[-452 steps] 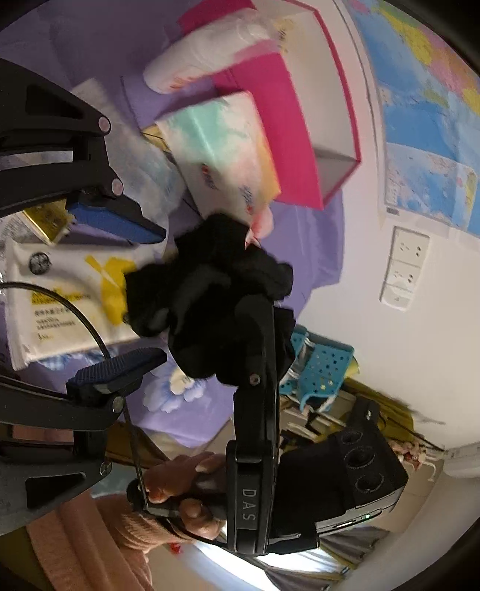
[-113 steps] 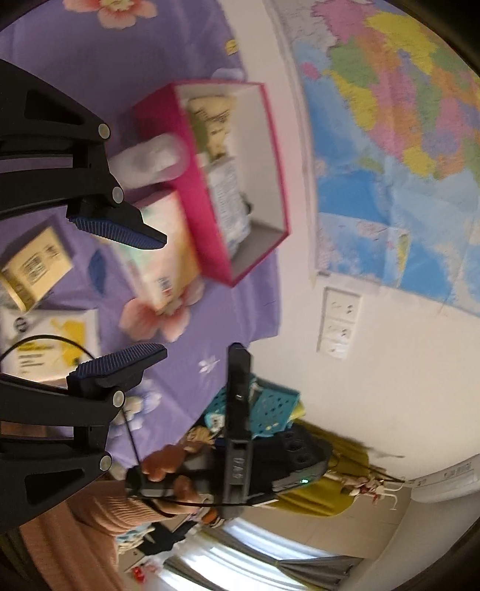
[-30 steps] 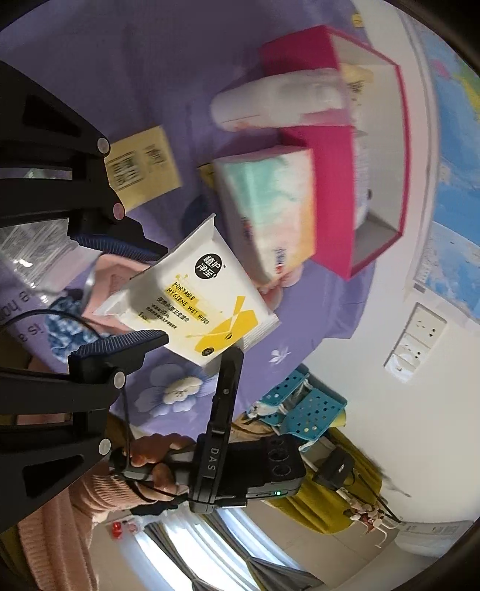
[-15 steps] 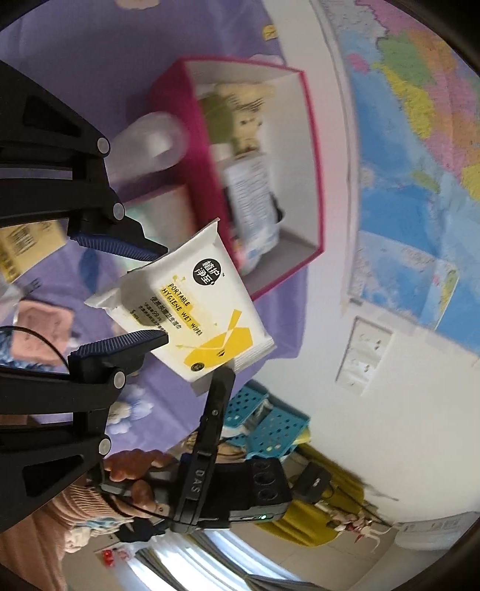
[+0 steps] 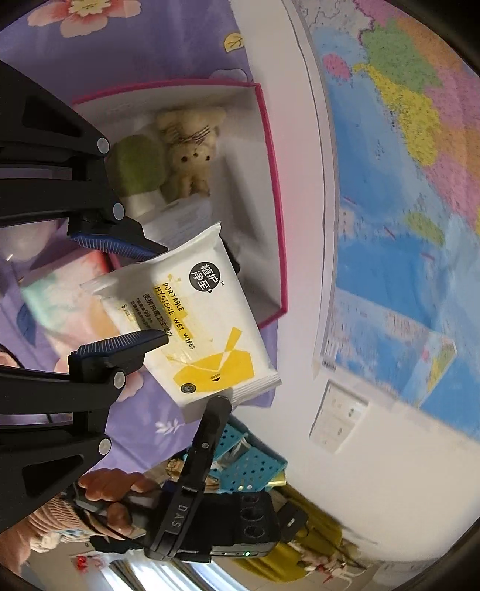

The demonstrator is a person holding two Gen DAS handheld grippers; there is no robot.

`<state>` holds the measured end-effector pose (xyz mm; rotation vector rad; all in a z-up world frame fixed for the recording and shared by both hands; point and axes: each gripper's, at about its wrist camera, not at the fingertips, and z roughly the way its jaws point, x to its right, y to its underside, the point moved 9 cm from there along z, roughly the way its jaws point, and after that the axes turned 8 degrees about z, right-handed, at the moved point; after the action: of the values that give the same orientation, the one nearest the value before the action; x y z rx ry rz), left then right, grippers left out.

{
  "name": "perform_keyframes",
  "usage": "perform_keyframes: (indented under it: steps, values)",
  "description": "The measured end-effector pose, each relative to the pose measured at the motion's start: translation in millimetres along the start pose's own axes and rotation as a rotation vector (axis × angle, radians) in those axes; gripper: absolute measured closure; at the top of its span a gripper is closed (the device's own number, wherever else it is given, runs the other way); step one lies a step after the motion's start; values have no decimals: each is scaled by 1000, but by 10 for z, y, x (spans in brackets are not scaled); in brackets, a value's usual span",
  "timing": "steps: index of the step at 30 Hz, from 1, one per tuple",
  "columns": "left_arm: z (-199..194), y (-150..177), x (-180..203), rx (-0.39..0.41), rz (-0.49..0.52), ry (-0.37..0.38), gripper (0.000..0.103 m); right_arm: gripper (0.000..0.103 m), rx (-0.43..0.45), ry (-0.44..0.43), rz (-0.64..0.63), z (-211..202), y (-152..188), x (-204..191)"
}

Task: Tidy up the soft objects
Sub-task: 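Carry the wet wipes pack into the pink box and release it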

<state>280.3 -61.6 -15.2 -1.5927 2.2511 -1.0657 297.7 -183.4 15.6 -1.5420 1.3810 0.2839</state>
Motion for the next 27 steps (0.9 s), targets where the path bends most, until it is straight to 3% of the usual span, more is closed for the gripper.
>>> perform_keyframes:
  steps: [13,17,19,27]
  values:
    - [514,-328,-460,-96,-50,-50,65,94,-27,67,109,578,-361,383]
    - [666,-395,-646,-121,-63,-101,65,84,3,112,151,654,-466,520]
    - [692,-414,-740,-121,-82,-117,63,76,23,134,154,637,-486,558]
    - [408,-362,-746,-39,-72,-96,62,76,10,147,78,540,-320,468]
